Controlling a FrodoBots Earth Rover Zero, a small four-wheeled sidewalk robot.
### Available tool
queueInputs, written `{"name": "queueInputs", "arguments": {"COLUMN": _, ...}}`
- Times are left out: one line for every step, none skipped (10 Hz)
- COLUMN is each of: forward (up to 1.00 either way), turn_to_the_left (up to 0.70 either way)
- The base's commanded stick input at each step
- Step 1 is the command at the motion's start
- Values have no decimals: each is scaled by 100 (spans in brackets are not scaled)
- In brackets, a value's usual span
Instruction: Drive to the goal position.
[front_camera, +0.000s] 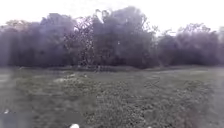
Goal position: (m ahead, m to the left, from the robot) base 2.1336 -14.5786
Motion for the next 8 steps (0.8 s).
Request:
{"name": "queueInputs", "arguments": {"forward": 70, "turn_to_the_left": -35}}
{"name": "queueInputs", "arguments": {"forward": 70, "turn_to_the_left": -35}}
{"name": "queueInputs", "arguments": {"forward": 70, "turn_to_the_left": -35}}
{"name": "queueInputs", "arguments": {"forward": 70, "turn_to_the_left": -35}}
{"name": "queueInputs", "arguments": {"forward": 70, "turn_to_the_left": -35}}
{"name": "queueInputs", "arguments": {"forward": 70, "turn_to_the_left": -35}}
{"name": "queueInputs", "arguments": {"forward": 70, "turn_to_the_left": -35}}
{"name": "queueInputs", "arguments": {"forward": 70, "turn_to_the_left": -35}}
